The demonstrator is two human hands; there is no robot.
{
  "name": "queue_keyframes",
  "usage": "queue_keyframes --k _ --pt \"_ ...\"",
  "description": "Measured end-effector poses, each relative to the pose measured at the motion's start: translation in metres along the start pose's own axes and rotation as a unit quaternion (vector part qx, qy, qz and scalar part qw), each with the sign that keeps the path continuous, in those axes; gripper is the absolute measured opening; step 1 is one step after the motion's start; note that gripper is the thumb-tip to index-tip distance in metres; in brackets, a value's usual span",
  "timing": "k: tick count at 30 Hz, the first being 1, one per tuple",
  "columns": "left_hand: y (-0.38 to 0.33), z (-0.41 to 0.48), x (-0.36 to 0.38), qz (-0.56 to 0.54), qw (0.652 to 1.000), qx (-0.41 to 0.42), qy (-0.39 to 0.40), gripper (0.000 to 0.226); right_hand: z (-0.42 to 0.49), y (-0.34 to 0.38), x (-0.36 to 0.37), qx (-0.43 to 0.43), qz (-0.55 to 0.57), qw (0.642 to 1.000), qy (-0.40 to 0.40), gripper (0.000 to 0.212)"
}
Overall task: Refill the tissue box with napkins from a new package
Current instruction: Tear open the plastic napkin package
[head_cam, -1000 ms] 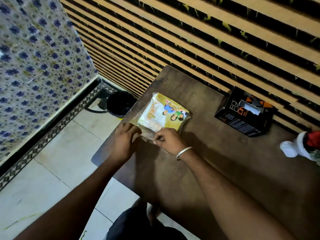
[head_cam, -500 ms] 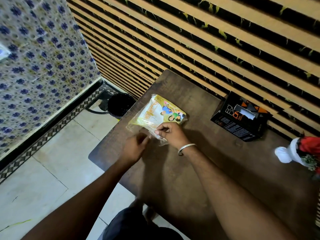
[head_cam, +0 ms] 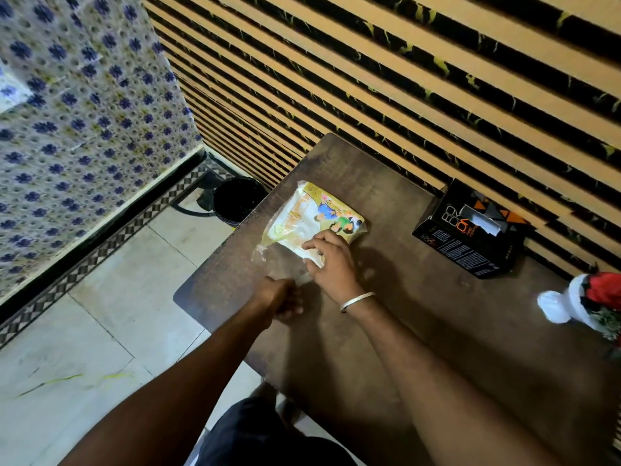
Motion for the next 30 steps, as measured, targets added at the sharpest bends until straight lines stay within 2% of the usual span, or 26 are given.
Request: queue_keyframes --k 2,3,5,7,9,11,15,23,30 --pt "0.010 -0.005 0.000 0.019 0.999 -0.025 0.025 0.026 -0.006 0.002 0.007 -0.009 -0.052 0.998 0.028 0.043" --pt "0.008 -0.007 -0.002 0.018 1.000 -0.008 0.016 0.025 -0.010 0.004 0.009 -0.011 -0.073 0.997 0.037 0.049" --pt "-0.011 -0.009 -0.013 -0.019 0.993 0.107 -0.046 0.025 -0.018 0.008 0.010 -0.016 -0.086 0.995 0.041 0.056" --pt "-0.034 -0.019 -0.023 -0.074 0.966 0.227 -0.099 0.023 -0.023 0.011 0.010 -0.017 -0.075 0.996 0.043 0.058" --pt "-0.045 -0.020 -0.022 -0.107 0.949 0.279 -0.097 0.016 -0.026 0.013 0.011 -0.019 -0.063 0.997 0.048 0.055" --pt "-0.041 -0.004 -0.016 -0.124 0.956 0.249 -0.095 0.013 -0.027 0.014 0.010 -0.019 -0.055 0.997 0.043 0.048" --pt "-0.023 0.026 -0.001 -0.195 0.969 0.136 -0.071 0.010 -0.026 0.016 0.007 -0.015 -0.045 0.999 0.020 0.038" --pt "-0.034 0.032 0.017 -0.229 0.972 0.053 -0.017 0.014 -0.022 0.022 0.000 -0.029 -0.032 0.999 0.003 0.052" --pt "-0.055 0.029 0.011 -0.248 0.967 0.025 -0.058 0.034 -0.025 0.027 0.004 -0.026 -0.023 0.999 0.008 0.060"
Point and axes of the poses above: each hand's wrist, its own z-axis towards the middle knuckle, its own x-axis out of the palm, y = z × x, the point moved 9 cm from there along z, towards the middle knuckle, and after that the axes turned 3 degrees about y, right-handed, at the moved point
